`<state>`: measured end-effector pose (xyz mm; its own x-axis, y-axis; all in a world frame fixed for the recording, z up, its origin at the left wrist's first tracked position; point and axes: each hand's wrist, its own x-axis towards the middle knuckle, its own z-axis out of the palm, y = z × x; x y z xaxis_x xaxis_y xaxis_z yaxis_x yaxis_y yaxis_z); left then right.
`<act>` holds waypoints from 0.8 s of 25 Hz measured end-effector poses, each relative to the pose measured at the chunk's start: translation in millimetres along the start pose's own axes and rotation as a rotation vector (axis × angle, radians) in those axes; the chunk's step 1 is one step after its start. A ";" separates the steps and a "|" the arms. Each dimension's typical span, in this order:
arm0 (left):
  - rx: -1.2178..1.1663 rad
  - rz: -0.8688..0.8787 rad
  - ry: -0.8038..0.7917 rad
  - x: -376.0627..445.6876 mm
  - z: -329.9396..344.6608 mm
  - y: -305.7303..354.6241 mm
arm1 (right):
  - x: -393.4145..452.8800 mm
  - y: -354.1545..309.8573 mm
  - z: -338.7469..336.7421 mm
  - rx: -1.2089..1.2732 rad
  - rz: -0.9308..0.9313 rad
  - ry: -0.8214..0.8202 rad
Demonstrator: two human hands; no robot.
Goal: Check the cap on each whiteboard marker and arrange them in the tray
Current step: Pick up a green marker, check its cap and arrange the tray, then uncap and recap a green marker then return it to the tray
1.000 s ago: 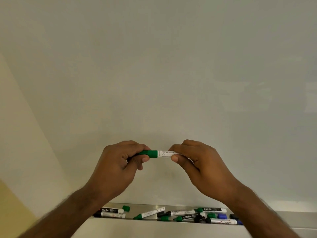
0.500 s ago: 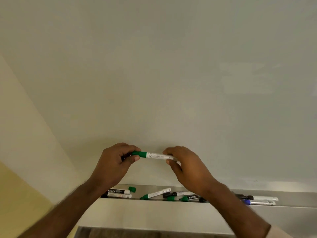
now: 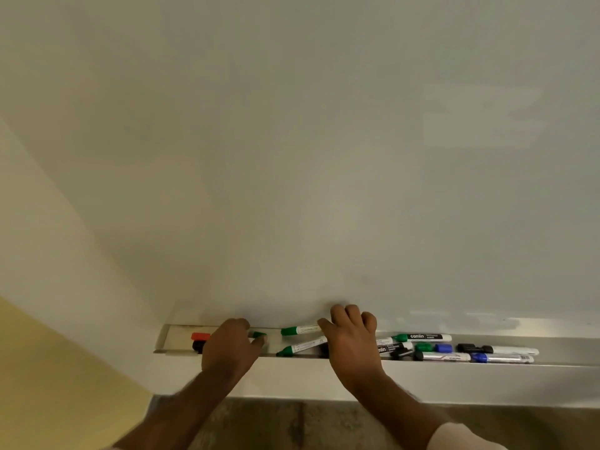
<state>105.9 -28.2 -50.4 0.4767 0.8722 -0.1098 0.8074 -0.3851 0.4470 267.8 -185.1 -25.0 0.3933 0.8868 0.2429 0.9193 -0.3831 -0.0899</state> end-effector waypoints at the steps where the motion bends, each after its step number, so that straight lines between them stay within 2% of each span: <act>1: 0.018 -0.011 -0.003 1.2 4.3 1.4 | 0.5 -1.4 5.4 -0.008 0.002 -0.009; 6: 0.034 -0.076 0.003 5.6 19.6 3.5 | 3.7 -11.6 25.7 -0.022 0.019 -0.087; 11: -0.057 0.011 0.061 8.7 14.3 -13.7 | 6.7 -23.3 38.3 -0.014 0.021 -0.184; 15: -0.278 0.011 0.097 6.8 -10.5 -24.2 | 7.4 -25.0 40.8 0.048 -0.042 -0.196; 18: -0.520 -0.102 0.039 8.1 -24.2 -27.4 | 8.5 -20.3 42.7 0.028 -0.172 -0.285; 20: -0.624 -0.187 0.001 8.8 -28.5 -29.9 | 11.9 -17.2 46.1 0.003 -0.196 -0.323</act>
<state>76.0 -0.4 -39.4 0.3473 0.9078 -0.2350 0.5229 0.0206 0.8522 257.3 -156.0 -65.1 0.1937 0.9791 -0.0613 0.9773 -0.1981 -0.0751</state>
